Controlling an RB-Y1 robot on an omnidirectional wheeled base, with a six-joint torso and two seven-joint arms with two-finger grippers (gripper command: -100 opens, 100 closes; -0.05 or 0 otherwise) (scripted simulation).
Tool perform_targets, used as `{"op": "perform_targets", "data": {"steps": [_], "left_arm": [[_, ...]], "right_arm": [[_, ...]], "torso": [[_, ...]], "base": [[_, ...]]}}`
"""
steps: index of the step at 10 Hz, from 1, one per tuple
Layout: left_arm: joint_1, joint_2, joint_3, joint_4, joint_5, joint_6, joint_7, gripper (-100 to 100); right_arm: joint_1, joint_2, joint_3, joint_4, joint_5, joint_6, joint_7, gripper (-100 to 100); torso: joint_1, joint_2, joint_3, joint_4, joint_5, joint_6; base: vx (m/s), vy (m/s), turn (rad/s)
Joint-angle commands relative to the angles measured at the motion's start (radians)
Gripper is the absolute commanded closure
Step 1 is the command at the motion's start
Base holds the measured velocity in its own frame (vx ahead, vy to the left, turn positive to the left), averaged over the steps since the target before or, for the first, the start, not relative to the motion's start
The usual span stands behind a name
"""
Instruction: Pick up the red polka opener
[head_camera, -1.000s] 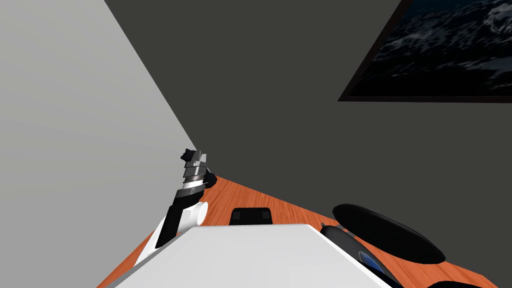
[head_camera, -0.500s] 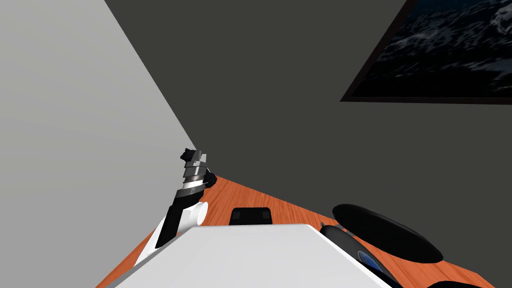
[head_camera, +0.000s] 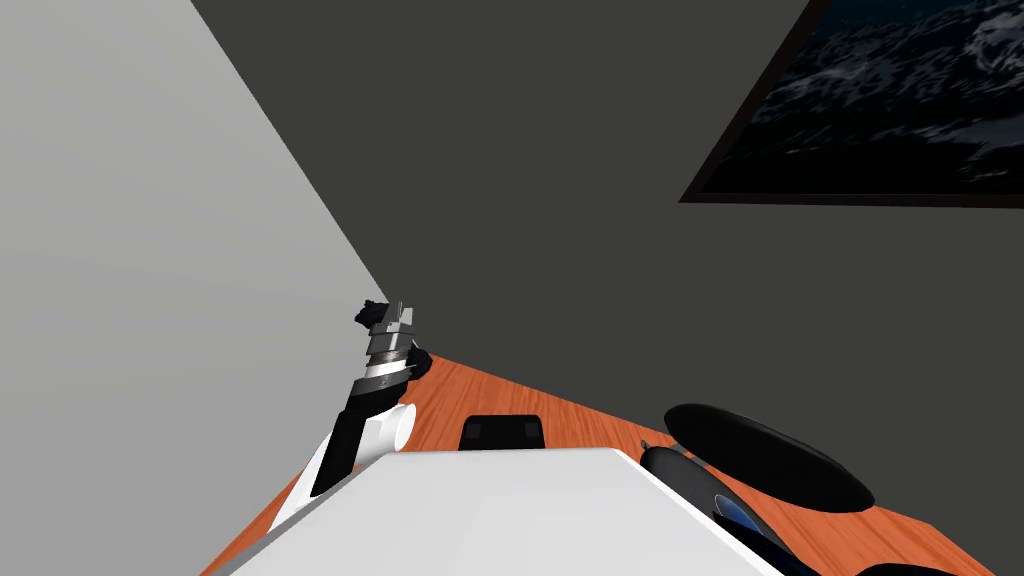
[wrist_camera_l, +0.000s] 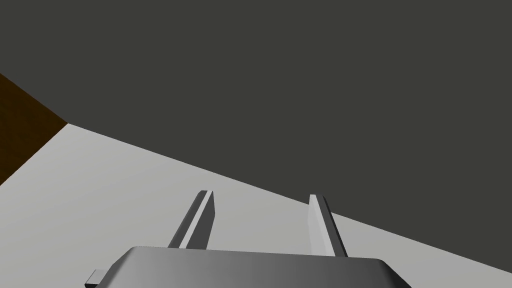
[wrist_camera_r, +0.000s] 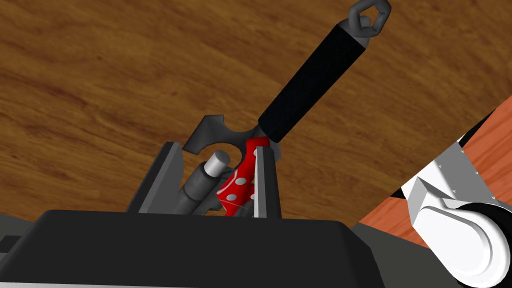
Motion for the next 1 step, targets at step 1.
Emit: {"op": "perform_targets", "data": {"steps": [1], "left_arm": [[0.000,0.000,0.000,0.000,0.000,0.000,0.000,0]], "right_arm": [[0.000,0.000,0.000,0.000,0.000,0.000,0.000,0]], "torso": [[0.000,0.000,0.000,0.000,0.000,0.000]], "base": [[0.000,0.000,0.000]]}}
